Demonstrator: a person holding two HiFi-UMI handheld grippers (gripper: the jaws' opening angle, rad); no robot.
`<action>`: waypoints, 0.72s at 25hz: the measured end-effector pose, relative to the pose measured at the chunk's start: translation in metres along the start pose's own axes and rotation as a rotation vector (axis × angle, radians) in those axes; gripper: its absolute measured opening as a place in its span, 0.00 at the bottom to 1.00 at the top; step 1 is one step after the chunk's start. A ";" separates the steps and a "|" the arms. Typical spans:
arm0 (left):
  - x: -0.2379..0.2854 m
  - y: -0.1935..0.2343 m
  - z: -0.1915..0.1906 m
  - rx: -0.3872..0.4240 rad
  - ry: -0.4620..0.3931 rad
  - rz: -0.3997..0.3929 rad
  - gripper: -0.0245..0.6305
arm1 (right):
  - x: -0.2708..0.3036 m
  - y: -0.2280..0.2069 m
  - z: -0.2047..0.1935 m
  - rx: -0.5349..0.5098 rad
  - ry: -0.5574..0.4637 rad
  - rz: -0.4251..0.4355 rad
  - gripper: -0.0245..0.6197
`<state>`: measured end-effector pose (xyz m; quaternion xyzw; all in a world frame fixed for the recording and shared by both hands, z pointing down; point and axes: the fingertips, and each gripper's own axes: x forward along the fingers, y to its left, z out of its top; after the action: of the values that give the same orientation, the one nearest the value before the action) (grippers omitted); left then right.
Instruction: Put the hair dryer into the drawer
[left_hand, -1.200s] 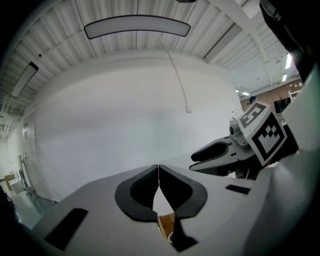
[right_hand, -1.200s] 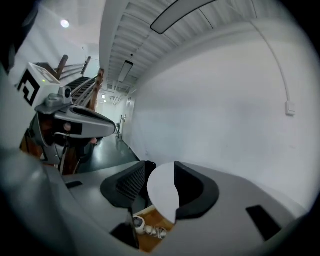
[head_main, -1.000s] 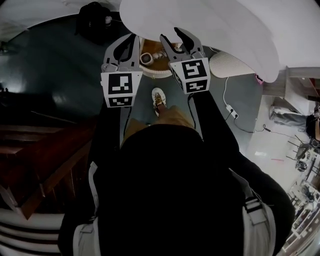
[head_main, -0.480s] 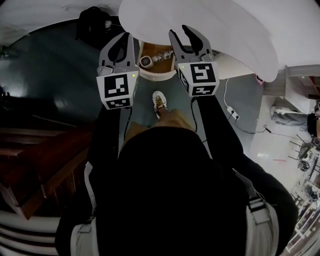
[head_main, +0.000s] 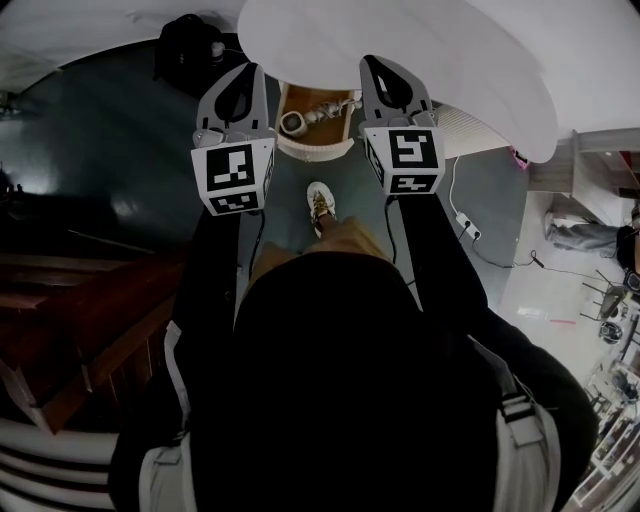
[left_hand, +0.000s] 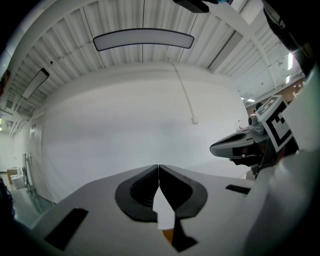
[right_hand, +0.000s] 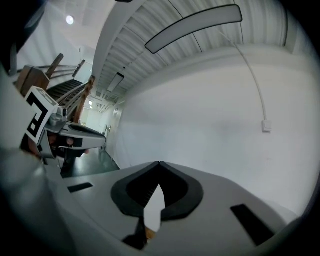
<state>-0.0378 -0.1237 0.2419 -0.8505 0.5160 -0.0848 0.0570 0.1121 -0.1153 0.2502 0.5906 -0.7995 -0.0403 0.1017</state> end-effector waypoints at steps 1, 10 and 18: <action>0.000 -0.001 0.000 0.003 0.002 -0.001 0.06 | 0.000 -0.002 -0.001 0.010 0.004 -0.003 0.08; 0.002 -0.013 -0.003 0.005 0.009 -0.022 0.06 | -0.006 -0.005 -0.004 0.016 0.008 -0.033 0.08; 0.003 -0.018 -0.005 0.006 0.014 -0.037 0.06 | -0.009 -0.006 -0.002 0.021 -0.009 -0.045 0.08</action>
<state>-0.0216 -0.1177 0.2507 -0.8590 0.5005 -0.0932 0.0546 0.1210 -0.1088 0.2502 0.6095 -0.7867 -0.0370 0.0912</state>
